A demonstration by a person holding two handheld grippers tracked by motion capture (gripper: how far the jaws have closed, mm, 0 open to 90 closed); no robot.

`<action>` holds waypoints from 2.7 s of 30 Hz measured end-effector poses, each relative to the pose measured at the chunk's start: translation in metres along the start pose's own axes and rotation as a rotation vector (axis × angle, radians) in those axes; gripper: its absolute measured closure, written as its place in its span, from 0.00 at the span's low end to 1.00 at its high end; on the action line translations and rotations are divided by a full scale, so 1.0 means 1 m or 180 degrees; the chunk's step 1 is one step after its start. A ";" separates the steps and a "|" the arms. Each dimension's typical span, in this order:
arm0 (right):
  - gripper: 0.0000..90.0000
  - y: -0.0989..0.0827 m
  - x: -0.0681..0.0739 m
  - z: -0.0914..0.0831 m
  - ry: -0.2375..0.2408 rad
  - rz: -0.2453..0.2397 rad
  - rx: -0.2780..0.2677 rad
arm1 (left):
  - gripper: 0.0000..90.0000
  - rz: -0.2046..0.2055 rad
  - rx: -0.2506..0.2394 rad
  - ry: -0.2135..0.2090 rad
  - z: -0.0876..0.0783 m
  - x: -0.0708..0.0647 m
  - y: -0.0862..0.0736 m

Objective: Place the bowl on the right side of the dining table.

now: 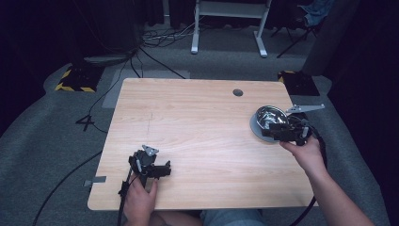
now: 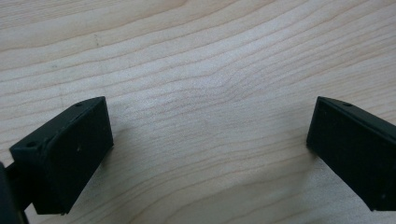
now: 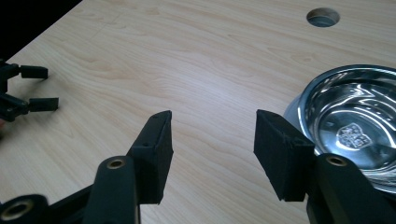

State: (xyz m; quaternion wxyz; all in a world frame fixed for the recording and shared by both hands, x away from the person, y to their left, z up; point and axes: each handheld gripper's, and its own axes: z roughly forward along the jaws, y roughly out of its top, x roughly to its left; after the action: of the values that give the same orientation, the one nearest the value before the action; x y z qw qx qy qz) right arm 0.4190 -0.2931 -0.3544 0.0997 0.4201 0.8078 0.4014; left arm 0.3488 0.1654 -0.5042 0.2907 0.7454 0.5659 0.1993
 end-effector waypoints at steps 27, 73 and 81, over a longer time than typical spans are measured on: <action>0.46 -0.053 0.039 0.044 0.0311 -0.0327 0.0143 | 0.01 0.0004 -0.0003 0.0000 0.000 0.000 0.000; 0.42 -0.126 0.089 0.101 0.0120 -0.0946 0.0194 | 0.01 0.0008 -0.0001 0.0001 0.000 0.000 0.000; 0.35 -0.133 0.088 0.103 0.0100 -0.0923 -0.0008 | 0.01 0.0005 0.0001 0.0001 0.000 0.000 0.000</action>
State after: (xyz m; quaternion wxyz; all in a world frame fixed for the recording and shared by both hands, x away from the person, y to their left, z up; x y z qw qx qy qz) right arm 0.3356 -0.2111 -0.5041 0.1445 0.2925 0.8609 0.3904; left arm 0.3488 0.1655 -0.5041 0.2903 0.7458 0.5654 0.1995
